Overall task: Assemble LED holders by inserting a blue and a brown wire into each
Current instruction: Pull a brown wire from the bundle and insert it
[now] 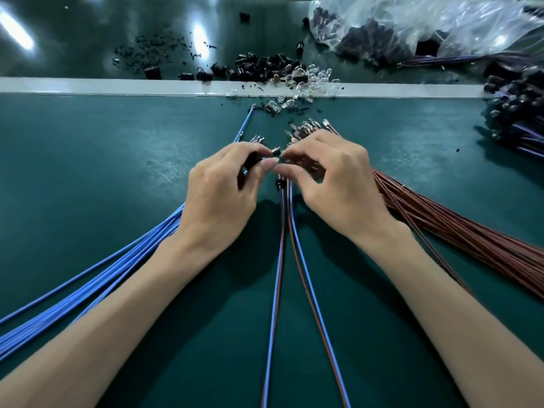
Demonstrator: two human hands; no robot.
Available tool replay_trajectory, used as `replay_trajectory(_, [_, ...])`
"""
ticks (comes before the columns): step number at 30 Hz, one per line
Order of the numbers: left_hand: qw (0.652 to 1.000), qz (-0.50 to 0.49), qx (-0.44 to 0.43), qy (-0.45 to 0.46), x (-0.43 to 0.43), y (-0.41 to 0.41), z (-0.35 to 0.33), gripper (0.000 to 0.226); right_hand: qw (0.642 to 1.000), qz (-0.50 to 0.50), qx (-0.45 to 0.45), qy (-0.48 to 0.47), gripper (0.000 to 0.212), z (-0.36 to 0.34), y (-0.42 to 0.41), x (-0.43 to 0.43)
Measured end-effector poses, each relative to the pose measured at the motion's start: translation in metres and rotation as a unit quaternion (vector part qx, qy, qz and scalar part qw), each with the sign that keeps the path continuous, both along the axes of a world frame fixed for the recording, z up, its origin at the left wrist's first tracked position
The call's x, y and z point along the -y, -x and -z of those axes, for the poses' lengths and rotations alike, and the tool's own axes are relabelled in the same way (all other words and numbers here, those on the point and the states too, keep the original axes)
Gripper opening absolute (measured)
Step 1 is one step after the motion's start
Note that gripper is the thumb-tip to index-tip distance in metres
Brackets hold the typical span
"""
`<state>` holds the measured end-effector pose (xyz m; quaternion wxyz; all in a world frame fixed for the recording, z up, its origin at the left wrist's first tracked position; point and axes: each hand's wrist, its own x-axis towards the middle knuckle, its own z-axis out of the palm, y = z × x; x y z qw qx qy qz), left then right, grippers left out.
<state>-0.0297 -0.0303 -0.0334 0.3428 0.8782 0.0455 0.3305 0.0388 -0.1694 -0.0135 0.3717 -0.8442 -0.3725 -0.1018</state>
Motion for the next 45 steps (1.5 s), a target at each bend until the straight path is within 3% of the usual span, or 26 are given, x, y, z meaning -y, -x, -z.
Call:
replay_trajectory(2, [1.000, 0.006, -0.003, 0.014, 0.000, 0.000, -0.001, 0.019, 0.991, 0.075, 0.054, 0.093, 0.021, 0.001, -0.006, 0.011])
replay_trajectory(6, [0.999, 0.030, -0.005, 0.025, 0.001, 0.003, -0.004, 0.020, 0.965, 0.150, 0.042, 0.213, 0.016, 0.004, -0.018, 0.025])
replay_trajectory(14, [0.995, 0.090, -0.009, 0.050, 0.003, 0.004, -0.007, 0.031, 0.972, 0.162, 0.021, 0.172, 0.012, 0.006, -0.020, 0.025])
replay_trajectory(17, [0.992, 0.117, -0.016, 0.048, 0.003, 0.004, -0.005, 0.033, 0.975, 0.171, 0.070, 0.124, 0.011, 0.006, -0.017, 0.021])
replay_trajectory(19, [0.989, 0.138, -0.011, 0.056, 0.002, 0.004, -0.004, 0.028, 0.977, 0.149, 0.145, 0.041, 0.013, 0.000, -0.013, 0.018])
replay_trajectory(22, [0.975, 0.189, 0.002, 0.115, 0.002, 0.006, -0.004, 0.030, 0.972, 0.022, 0.233, -0.032, 0.014, -0.005, -0.008, 0.016])
replay_trajectory(26, [0.949, 0.227, 0.028, 0.217, 0.001, 0.007, -0.007, 0.026, 0.974, -0.108, 0.198, -0.007, 0.013, 0.002, 0.000, 0.008])
replay_trajectory(30, [0.956, 0.171, 0.021, 0.238, -0.002, 0.004, -0.006, 0.007, 0.985, -0.116, 0.131, 0.004, 0.015, 0.003, 0.001, 0.007])
replay_trajectory(33, [0.949, 0.139, 0.029, 0.281, -0.004, 0.002, -0.006, 0.011, 0.988, -0.088, 0.115, 0.058, 0.019, 0.006, -0.002, 0.010])
replay_trajectory(39, [0.898, 0.029, 0.122, 0.422, -0.016, -0.004, -0.004, 0.016, 0.984, 0.065, 0.087, 0.138, 0.019, 0.011, -0.019, 0.020])
replay_trajectory(45, [0.836, -0.084, 0.228, 0.492, -0.031, -0.007, -0.005, 0.025, 0.960, 0.188, 0.068, 0.194, 0.024, 0.008, -0.031, 0.031])
